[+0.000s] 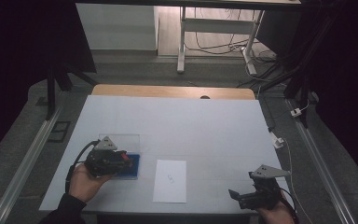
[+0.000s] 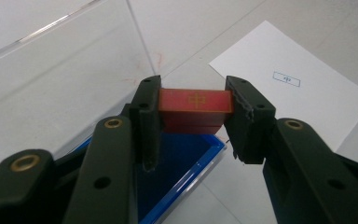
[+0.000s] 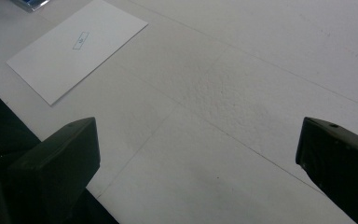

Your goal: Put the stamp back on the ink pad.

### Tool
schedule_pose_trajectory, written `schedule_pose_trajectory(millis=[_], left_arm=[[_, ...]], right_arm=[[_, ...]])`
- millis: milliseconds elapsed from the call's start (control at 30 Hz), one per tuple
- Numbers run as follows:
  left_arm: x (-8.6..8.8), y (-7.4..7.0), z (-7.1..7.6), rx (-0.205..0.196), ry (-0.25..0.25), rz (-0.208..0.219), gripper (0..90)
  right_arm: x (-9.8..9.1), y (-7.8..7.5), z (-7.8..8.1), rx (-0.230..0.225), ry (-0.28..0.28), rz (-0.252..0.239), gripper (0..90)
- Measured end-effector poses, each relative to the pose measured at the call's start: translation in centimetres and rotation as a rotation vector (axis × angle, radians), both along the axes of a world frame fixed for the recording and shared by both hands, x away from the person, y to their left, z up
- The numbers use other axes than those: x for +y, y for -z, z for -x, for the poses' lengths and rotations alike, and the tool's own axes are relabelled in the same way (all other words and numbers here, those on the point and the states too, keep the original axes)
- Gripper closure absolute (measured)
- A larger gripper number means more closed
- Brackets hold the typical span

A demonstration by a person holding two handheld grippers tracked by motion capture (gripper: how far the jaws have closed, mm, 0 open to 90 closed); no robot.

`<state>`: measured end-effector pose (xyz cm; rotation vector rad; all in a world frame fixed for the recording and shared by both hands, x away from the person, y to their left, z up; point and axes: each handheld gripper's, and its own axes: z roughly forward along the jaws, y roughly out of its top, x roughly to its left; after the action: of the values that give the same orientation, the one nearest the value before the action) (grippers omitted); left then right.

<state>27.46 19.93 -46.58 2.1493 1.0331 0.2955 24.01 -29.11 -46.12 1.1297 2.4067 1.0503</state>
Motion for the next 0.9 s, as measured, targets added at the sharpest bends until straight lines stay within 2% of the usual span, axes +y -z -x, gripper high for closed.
schedule_pose_trajectory(millis=[600,900], left_arm=[[2.4,0.9,-0.5,-0.004,-0.095,0.002,58.3],[3.2,1.6,-0.8,-0.003,-0.134,-0.031,58.3]], right_arm=[[0.0,0.0,0.0,0.0,-0.001,0.001,0.0],[0.0,0.0,0.0,0.0,-0.003,0.004,0.0]])
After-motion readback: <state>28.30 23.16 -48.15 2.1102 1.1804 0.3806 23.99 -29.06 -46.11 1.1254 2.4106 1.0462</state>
